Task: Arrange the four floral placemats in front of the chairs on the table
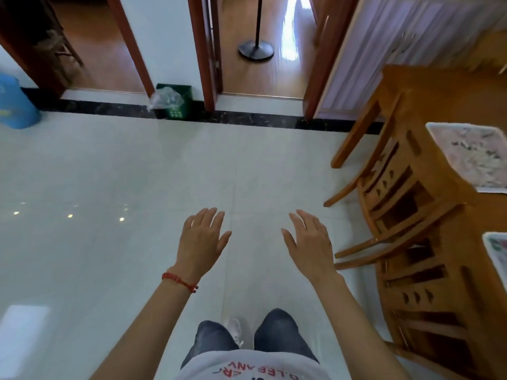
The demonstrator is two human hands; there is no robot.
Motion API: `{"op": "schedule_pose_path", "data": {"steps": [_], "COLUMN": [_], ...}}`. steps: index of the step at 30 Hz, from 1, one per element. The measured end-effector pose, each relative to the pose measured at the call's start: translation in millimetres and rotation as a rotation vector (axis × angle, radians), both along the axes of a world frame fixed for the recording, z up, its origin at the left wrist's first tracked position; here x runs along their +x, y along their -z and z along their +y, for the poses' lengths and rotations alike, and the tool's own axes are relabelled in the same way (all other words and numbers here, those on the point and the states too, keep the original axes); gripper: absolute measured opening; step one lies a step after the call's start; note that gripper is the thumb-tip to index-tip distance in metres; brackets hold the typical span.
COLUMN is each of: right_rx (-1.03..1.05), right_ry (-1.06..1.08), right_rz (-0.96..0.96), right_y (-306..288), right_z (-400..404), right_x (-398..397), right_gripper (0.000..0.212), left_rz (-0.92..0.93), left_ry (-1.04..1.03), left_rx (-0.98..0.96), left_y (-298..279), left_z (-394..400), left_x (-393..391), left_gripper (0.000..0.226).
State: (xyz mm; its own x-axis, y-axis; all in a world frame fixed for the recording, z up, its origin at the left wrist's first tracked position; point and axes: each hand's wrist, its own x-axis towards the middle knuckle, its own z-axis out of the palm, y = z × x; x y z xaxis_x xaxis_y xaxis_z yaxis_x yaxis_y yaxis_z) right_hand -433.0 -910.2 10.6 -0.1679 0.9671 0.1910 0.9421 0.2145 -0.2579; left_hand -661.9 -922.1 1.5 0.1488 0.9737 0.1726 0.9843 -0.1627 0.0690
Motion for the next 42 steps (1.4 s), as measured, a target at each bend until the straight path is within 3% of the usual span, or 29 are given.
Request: {"op": "schedule_pose_path", "data": {"steps": [4,9,13,20,36,42], "right_rx": [-0.025,-0.015,-0.019,-0.067,-0.037,-0.024], "right_ry": [0.051,0.055,0.076,0.034,0.147,0.199], "right_rz": [-0.018,-0.029,-0.035,-0.024,-0.069,-0.058], "right_y": [3,11,9,-1,6,2], "right_z": [51,131,204,314,587,663], "right_x": [16,39,58,85,84,94], "right_gripper": [0.050,0.061,0.049,0.071,0.063,0.071], "left_rz": [-0.003,-0.010,-0.002,-0.007,-0.021,-0.025], "left_ry": [0.051,0.072,0.061,0.057,0.185,0.233], "left_rx": [-0.015,-0.023,-0.037,-0.022,-0.055,-0.048], "left_y": [4,13,11,-1,8,5], "left_z": [59,147,224,334,626,713], "left_x": [14,37,59,86,87,101], "left_gripper": [0.047,0.046,0.047,0.047,0.047,0.047]}}
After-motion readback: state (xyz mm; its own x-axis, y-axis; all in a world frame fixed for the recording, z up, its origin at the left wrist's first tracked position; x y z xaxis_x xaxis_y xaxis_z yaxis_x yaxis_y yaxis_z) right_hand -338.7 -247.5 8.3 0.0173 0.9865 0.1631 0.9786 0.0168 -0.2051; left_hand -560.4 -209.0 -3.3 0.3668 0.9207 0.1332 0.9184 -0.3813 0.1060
